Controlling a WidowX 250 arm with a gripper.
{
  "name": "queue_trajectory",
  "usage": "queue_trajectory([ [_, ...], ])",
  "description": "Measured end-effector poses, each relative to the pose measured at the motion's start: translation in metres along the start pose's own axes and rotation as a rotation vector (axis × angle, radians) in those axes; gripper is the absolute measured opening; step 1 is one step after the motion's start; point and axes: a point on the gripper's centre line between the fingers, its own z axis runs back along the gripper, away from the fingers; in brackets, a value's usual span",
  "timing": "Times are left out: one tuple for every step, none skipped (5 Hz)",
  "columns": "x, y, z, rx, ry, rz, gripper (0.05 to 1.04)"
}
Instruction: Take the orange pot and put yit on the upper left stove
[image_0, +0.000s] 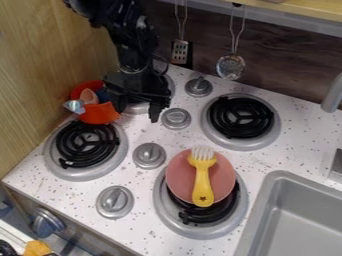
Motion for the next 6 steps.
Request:
queue_trajectory([
  [-0.006, -0.001, -0.009, -0.002, 0.029, -0.01, 0.999],
  [-0.009, 0.004, -0.013, -0.002, -0.004, -0.14, 0.999],
  [-0.008, 0.014, -0.014, 0.038, -0.033, -0.217, 0.999],
  [0.0, 0.02, -0.011, 0.085, -0.089, -0.299, 0.999],
  [0.008, 0.033, -0.008, 0.14, -0.109, -0.358, 0.999],
  [0.013, 0.038, -0.005, 0.155, -0.093, -0.379, 0.999],
])
